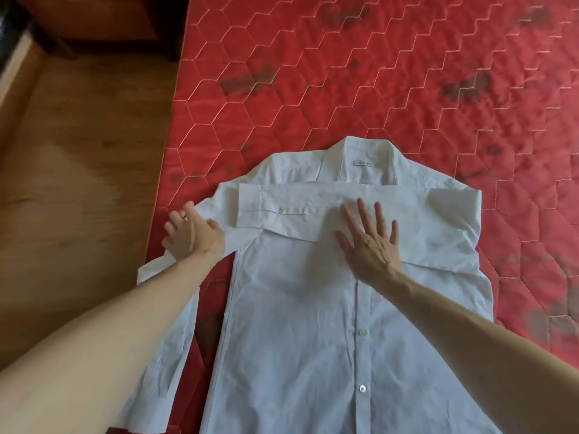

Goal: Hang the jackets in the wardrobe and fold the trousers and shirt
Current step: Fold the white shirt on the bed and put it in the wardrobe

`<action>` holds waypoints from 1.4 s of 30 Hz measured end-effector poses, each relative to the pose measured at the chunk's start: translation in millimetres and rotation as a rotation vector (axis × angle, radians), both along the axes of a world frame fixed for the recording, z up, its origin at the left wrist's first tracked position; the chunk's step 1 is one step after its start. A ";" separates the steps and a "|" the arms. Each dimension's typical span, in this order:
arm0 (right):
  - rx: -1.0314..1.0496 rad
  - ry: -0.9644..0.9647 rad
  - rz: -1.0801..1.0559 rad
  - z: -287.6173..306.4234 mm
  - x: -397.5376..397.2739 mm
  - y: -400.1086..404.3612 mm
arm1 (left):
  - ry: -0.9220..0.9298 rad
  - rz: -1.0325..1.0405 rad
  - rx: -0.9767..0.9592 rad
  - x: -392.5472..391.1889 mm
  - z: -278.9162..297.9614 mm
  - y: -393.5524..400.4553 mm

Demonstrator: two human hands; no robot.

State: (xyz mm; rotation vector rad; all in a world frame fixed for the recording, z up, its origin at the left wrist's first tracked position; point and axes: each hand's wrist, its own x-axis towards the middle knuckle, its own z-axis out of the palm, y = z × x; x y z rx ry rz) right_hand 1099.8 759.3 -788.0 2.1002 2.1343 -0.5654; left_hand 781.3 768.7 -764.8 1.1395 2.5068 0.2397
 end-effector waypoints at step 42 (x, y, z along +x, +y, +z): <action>-0.067 -0.580 0.548 23.3 -144.6 25.3 | -0.040 -0.431 -0.308 -293.0 94.4 -66.9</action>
